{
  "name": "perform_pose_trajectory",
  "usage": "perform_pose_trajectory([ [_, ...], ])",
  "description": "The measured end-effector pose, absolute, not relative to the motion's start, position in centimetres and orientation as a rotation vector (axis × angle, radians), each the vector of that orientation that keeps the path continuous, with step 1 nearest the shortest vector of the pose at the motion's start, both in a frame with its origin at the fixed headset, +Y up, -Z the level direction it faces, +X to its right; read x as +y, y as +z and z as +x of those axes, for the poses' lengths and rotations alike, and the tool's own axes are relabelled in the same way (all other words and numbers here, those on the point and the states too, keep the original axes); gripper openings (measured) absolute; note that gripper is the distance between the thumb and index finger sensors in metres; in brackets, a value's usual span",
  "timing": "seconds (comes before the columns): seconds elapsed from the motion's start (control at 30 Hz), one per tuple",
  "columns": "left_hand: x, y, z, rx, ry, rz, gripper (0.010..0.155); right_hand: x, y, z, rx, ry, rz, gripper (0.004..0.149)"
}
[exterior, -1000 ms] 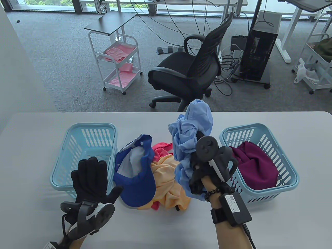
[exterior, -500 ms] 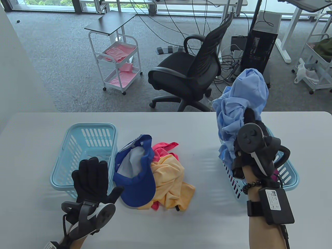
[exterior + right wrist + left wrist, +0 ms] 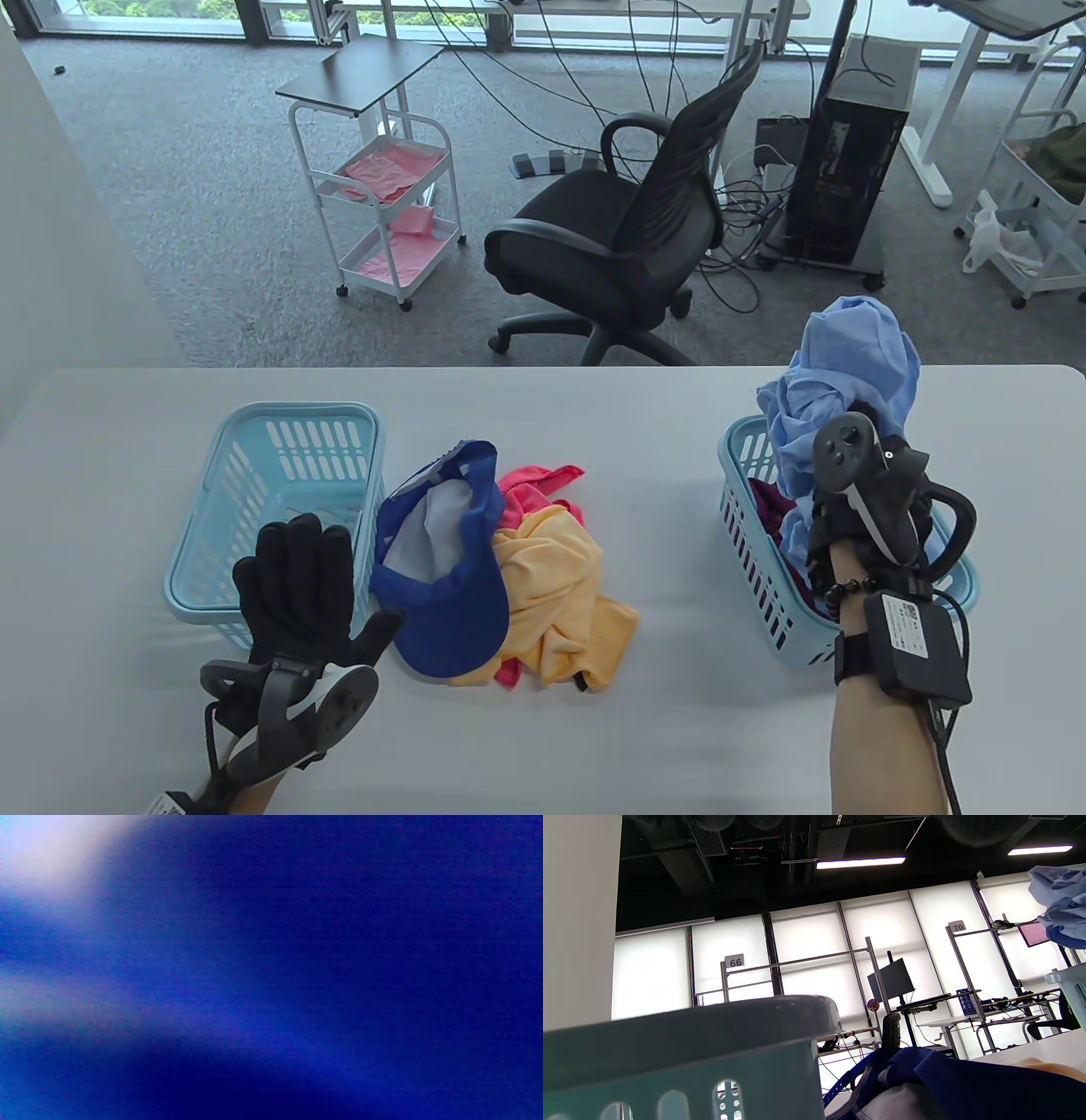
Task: Sort apparel and towels into hand baskets
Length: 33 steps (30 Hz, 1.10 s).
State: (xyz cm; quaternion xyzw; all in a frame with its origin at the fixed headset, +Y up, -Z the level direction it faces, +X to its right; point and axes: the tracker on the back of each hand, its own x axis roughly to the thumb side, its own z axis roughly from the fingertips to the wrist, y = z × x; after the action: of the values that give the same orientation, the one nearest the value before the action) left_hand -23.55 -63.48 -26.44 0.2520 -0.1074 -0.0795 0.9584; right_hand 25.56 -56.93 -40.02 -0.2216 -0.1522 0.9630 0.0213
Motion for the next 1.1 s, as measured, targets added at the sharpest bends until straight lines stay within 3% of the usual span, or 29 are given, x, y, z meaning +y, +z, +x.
perform_pose_trajectory([
  [0.6, -63.5, -26.1, -23.2, -0.235, -0.176, 0.527, 0.098, -63.0, -45.9, 27.1, 0.316, 3.014, -0.767, 0.055],
  [1.1, -63.6, -26.1, -23.0, -0.232, -0.183, 0.520, 0.098, -66.9, -48.0, 27.6, 0.625, 2.947, -0.714, 0.055],
])
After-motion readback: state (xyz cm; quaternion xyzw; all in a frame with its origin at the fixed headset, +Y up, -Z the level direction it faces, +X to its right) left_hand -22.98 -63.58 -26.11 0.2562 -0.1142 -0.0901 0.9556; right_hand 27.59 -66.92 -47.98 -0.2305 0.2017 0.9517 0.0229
